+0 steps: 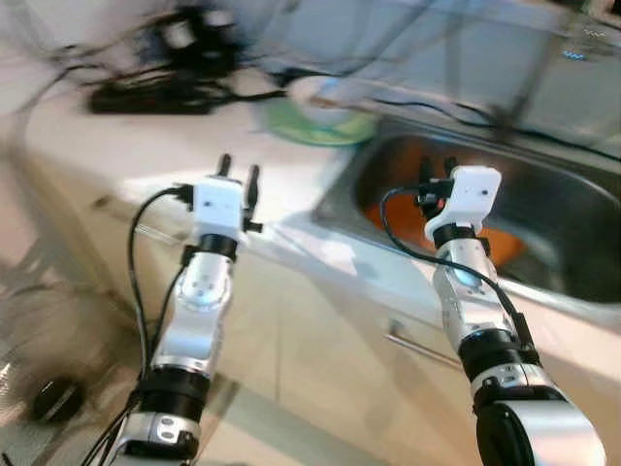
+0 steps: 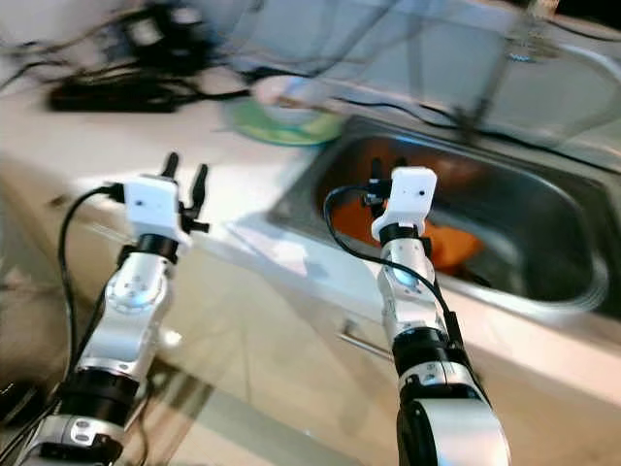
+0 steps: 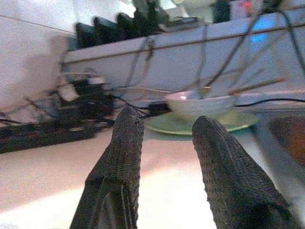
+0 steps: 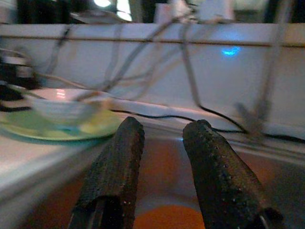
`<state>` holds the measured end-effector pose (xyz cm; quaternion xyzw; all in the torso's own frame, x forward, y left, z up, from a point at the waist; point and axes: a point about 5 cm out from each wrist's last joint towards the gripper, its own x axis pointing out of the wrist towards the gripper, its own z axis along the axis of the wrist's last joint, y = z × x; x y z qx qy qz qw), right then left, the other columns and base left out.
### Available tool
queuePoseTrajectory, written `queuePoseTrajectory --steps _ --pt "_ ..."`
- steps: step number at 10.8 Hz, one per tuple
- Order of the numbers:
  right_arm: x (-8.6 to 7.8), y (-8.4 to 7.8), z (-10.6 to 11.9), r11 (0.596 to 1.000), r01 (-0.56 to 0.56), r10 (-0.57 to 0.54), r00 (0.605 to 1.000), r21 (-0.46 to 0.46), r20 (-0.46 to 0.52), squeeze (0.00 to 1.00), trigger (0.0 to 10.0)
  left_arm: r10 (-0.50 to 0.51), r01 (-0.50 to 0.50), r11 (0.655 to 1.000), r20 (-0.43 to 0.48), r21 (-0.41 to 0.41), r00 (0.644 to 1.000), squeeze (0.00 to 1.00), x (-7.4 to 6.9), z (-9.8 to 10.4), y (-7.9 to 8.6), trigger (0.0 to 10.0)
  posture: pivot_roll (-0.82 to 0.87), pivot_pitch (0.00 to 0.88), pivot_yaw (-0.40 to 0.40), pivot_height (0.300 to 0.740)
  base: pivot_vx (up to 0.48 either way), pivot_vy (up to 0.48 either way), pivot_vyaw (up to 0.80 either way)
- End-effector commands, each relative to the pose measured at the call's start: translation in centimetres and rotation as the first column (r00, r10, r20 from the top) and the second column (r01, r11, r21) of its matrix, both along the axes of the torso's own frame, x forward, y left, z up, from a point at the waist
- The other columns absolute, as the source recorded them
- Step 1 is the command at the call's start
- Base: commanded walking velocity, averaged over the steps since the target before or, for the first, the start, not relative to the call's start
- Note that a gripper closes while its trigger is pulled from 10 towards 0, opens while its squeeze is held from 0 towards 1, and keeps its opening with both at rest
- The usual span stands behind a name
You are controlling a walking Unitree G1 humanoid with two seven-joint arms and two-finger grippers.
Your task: Kitchen organization
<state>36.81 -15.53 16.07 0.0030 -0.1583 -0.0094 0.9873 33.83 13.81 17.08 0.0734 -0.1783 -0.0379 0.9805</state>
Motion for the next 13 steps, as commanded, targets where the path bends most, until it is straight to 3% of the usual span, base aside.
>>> queuePoseTrajectory --steps 1,2,9,13 --pt "-0.02 -0.43 0.27 1.000 0.015 -0.015 1.000 0.003 0.006 0.00 10.0 -0.005 0.005 1.000 0.000 -0.013 1.000 0.00 0.20 0.22 -0.32 10.0 0.23 0.000 -0.067 0.725 0.000 0.304 0.00" --pt "0.04 -0.37 0.19 1.000 0.021 -0.021 1.000 -0.023 -0.005 0.00 10.0 -0.001 0.001 1.000 0.000 -0.010 1.000 0.00 0.21 0.23 -0.19 10.0 0.23 0.000 -0.068 0.725 0.000 0.311 0.00" --pt "0.36 -0.25 0.20 0.998 0.006 -0.003 0.999 0.058 -0.045 0.00 10.0 0.024 -0.024 1.000 -0.009 0.007 1.000 0.00 0.47 0.45 0.17 10.0 0.23 0.003 -0.065 0.725 0.000 0.396 -0.34" --pt "0.32 -0.57 0.05 0.998 0.032 -0.029 0.998 0.048 -0.053 0.00 10.0 0.026 -0.026 1.000 -0.014 0.016 1.000 0.00 0.56 0.53 0.10 10.0 0.22 0.007 -0.063 0.725 0.000 0.000 -0.20"
